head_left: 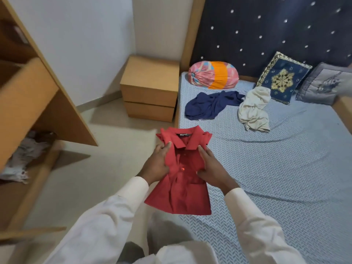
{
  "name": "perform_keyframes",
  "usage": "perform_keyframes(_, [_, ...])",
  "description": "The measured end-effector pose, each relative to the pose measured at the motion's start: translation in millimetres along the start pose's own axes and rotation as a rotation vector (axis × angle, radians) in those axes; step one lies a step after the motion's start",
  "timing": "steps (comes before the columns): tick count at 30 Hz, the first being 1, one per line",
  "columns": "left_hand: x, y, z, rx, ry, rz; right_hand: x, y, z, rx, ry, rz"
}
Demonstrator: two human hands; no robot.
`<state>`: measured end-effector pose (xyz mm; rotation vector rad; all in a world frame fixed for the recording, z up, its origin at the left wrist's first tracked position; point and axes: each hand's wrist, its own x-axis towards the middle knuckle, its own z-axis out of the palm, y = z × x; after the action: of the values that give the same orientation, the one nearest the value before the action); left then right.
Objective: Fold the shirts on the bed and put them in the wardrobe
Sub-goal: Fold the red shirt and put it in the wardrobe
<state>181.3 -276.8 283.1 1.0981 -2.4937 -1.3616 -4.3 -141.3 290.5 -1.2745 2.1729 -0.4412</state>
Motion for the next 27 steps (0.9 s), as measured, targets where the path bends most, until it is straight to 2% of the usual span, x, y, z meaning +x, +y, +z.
perform_keyframes(6, [-42.9, 36.2, -85.5, 0.016, 0.122, -0.046, -8.3, -87.3, -52.2, 0.039, 0.001, -0.087])
perform_keyframes(12, [-68.5, 32.1, -164.0, 0.053, 0.404, -0.091, 34.5, -177.4, -76.0, 0.037, 0.000, -0.309])
perform_keyframes(22, [-103.4, -33.5, -316.7, 0.081, 0.840, -0.187, 146.1, -373.8, -34.7, 0.016, -0.036, -0.689])
perform_keyframes(27, [-130.0, -75.3, -382.3, 0.166, 1.023, -0.241, 182.9, -475.3, -3.3, 0.020, -0.136, -0.880])
